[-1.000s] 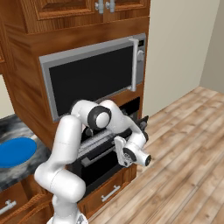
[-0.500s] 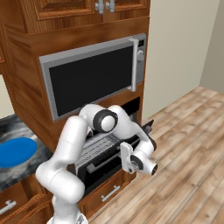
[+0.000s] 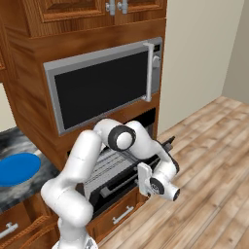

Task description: Take the baked cake out of the oven and place it on the plate for cooling. Then close the oven door.

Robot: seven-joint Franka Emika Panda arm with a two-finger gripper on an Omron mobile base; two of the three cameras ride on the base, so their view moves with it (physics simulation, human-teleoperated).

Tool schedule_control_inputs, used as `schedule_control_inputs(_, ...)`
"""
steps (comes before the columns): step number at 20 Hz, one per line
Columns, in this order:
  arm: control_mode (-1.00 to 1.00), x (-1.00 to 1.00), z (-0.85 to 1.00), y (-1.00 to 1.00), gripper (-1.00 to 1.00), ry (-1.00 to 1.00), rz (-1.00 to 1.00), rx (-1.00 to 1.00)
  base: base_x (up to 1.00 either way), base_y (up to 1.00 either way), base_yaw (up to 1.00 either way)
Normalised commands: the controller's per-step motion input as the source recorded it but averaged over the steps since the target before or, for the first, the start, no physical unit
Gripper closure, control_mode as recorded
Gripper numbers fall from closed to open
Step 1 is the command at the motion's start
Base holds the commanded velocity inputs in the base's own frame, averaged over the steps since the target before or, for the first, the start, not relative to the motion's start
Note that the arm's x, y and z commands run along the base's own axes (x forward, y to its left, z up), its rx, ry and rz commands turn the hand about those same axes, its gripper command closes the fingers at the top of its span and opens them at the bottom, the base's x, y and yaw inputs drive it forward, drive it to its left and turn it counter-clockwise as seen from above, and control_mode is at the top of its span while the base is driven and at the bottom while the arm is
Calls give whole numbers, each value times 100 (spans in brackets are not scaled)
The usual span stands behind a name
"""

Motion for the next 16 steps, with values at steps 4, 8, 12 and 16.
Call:
schedule_control_inputs(4,-100,0,0,-17,-100,0,5,1,0,0,0)
schedule_control_inputs(8,-100,0,5,-21,-100,0,5,0,0,0,0)
schedule_control_inputs(12,-100,-6,12,-24,-100,0,2,0,0,0,0)
schedule_control_inputs(16,-100,-22,7,-29,-100,0,1,-2,0,0,0)
